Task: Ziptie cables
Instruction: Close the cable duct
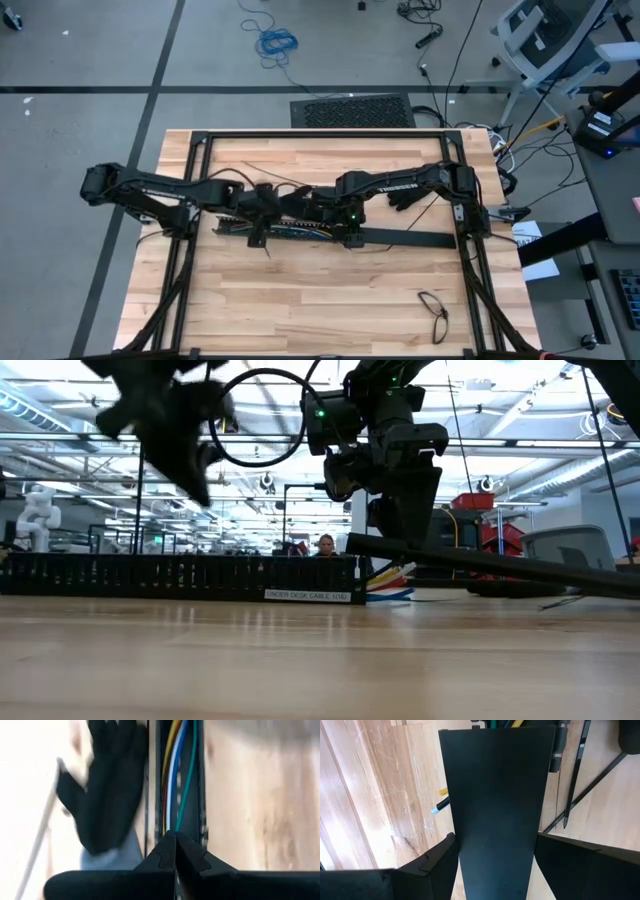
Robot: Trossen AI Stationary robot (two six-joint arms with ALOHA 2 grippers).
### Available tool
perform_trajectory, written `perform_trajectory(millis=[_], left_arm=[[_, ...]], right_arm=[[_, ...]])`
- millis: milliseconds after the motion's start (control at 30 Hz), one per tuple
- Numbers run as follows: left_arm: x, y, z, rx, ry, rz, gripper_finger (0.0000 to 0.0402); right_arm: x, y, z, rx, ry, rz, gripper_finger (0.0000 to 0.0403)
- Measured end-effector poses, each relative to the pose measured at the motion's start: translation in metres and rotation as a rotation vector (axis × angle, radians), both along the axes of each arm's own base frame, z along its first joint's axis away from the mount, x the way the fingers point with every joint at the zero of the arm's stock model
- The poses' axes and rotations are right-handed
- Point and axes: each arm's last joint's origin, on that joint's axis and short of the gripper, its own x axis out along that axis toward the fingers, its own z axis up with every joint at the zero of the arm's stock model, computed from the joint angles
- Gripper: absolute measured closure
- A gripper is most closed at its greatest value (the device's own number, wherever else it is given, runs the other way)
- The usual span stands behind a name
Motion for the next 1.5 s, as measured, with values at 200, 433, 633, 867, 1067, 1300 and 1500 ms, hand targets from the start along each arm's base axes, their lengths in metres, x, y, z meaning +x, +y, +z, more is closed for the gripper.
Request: perform_trajectory(millis=[200, 433, 633, 867, 1067, 1300, 1500], left_arm=[[-0.018, 0.0, 0.035, -0.064, -0.136, 0.079, 0.0394], [-0.055, 0.001, 0.022, -0.279, -0.437, 0.286, 0.0394], [-0.068, 0.002, -0.032, -0.252, -0.517, 0.274, 0.0394], [-0.068, 0.004, -0.053, -0.129, -0.47, 0.251, 0.0368], [-0.064, 0.009, -0.056, -0.194, -0.444, 0.325, 0.0288], [-0.062, 0.007, -0.054, -0.287, -0.448, 0.242, 0.0206], [-0.061, 0.004, -0.052, -0.342, -0.461, 0.176, 0.0163]], right_arm=[[0.0, 0.0, 0.0, 0.002, -0.002, 0.008, 0.0172], [0.001, -0.001, 0.0, 0.003, -0.024, 0.05, 0.0172], [0.0, -0.005, 0.0, 0.008, -0.026, 0.054, 0.0172], [0.0, -0.01, 0.001, 0.007, -0.029, 0.04, 0.0172], [0.0, -0.009, 0.001, 0.006, -0.03, 0.026, 0.0172], [0.001, -0.01, 0.0, 0.006, -0.033, 0.019, 0.0172], [0.001, -0.013, 0.0, 0.006, -0.031, 0.004, 0.0172]])
